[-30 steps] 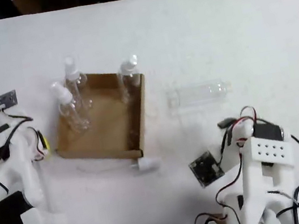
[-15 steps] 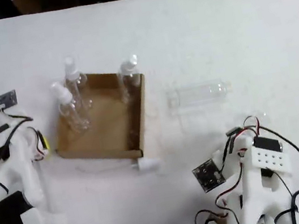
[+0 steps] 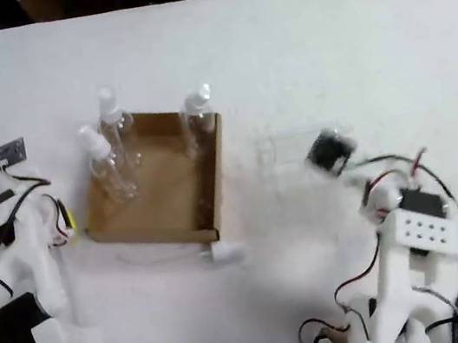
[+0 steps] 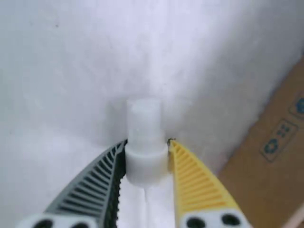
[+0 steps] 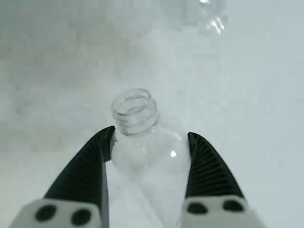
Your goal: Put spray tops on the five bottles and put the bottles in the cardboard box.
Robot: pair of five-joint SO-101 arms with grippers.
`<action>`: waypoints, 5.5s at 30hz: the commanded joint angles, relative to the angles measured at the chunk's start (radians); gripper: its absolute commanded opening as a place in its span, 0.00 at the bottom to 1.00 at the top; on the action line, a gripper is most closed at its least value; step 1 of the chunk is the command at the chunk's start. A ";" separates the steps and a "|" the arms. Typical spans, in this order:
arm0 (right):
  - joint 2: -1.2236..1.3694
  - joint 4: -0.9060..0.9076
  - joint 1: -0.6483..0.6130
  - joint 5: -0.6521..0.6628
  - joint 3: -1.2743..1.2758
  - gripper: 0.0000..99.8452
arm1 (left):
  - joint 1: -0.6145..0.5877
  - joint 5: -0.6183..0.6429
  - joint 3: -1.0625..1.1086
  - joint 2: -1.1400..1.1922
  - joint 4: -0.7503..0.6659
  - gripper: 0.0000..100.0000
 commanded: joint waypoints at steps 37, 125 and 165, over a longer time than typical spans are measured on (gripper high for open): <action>0.734 0.278 0.326 -0.038 -0.730 0.28 | 0.005 -0.014 -0.006 -0.056 -0.012 0.02; -0.403 -0.097 -0.320 -0.812 -0.072 0.02 | -0.033 -0.003 -0.295 -0.955 0.287 0.02; -0.829 -0.495 -1.219 -1.208 0.292 0.02 | 0.765 0.273 -1.137 -0.613 0.068 0.02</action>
